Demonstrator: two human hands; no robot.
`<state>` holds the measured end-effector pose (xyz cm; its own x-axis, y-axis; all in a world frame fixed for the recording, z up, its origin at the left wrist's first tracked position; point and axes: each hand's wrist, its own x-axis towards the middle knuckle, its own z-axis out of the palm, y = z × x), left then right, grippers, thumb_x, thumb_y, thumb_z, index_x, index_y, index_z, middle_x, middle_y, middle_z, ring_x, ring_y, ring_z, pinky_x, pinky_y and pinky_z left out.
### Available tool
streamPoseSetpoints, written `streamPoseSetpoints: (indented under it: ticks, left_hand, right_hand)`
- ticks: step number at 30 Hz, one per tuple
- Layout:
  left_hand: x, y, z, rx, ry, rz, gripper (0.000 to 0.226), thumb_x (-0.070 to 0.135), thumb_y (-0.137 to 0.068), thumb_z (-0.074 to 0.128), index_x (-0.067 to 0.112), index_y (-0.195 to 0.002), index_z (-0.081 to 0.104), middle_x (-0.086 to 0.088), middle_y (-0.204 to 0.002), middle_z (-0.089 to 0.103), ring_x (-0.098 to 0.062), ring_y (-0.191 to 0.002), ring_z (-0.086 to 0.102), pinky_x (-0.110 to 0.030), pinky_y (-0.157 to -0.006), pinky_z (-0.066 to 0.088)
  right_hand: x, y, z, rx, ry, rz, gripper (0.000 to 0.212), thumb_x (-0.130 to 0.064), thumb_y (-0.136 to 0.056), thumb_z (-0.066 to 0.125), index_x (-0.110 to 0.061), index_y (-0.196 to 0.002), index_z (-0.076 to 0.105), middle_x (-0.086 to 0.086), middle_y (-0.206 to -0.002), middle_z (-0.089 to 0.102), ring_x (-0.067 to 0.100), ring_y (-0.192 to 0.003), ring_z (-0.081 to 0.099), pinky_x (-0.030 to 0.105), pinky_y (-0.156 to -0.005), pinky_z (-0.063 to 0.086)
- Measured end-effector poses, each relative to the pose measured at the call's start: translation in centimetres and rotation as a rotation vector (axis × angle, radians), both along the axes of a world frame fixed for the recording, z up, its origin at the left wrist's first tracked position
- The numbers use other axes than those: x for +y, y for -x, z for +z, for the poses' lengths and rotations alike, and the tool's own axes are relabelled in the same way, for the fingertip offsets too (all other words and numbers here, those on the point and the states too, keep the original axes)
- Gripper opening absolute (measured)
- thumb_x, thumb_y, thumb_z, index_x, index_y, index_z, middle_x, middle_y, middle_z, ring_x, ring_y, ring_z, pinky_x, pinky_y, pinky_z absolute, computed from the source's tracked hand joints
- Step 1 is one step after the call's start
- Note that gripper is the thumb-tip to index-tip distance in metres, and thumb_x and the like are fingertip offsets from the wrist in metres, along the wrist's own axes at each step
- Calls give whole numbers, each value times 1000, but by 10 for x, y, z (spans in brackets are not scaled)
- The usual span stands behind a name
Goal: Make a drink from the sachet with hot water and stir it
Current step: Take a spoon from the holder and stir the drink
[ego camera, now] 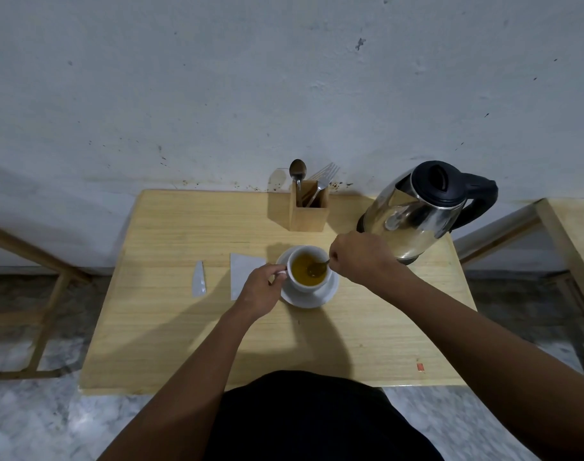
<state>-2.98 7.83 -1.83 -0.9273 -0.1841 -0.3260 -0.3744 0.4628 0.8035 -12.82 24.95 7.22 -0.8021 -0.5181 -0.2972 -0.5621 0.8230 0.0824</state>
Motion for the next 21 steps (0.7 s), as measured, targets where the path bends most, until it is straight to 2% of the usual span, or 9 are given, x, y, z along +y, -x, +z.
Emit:
streamPoseSetpoints:
  ticks: [4,7,9,11,16,21]
  left_hand:
    - [0,0,-2,-4,9,0,29,20,-98,46,14,-121,62,-6,-114,64,-13,-85,50,-22,-77,36]
    - [0,0,-2,-8,8,-5,29,20,-98,46,14,-121,62,-6,-114,64,-16,-85,51,-23,-77,37]
    - [0,0,-2,-9,-3,2,29,20,-98,47,13,-122,62,-6,-114,64,-19,-86,53,-24,-78,37]
    - [0,0,-2,-13,-8,14,30,20,-98,47,12,-123,61,-6,-116,63,-16,-86,50,-24,-79,38]
    - [-1,0,-3,-14,5,5,30,20,-98,47,11,-123,61,-8,-119,63,-27,-101,58,-23,-81,38]
    - [0,0,-2,-11,8,4,31,20,-98,47,11,-123,61,-8,-119,63,-15,-92,52,-23,-80,38]
  right_hand:
    - [-2,-5,0,-48,53,72,25,-39,-93,52,-19,-95,68,1,-86,68,20,-71,62,27,-52,39]
    - [-9,-8,-1,-26,79,93,27,-33,-98,44,-19,-94,67,1,-90,68,20,-74,61,26,-49,32]
    - [-12,-7,-1,-7,88,65,27,-29,-100,42,-20,-99,67,2,-93,69,20,-75,61,28,-54,37]
    - [-11,-5,-2,-5,89,13,27,-27,-100,43,-20,-102,69,2,-92,68,21,-75,61,30,-57,40]
    - [-6,-4,0,34,10,-27,23,-19,-100,43,-15,-99,66,2,-82,60,21,-65,53,31,-55,38]
    - [-3,-11,5,14,6,-40,20,-24,-98,48,-14,-103,65,3,-87,66,21,-66,55,30,-58,41]
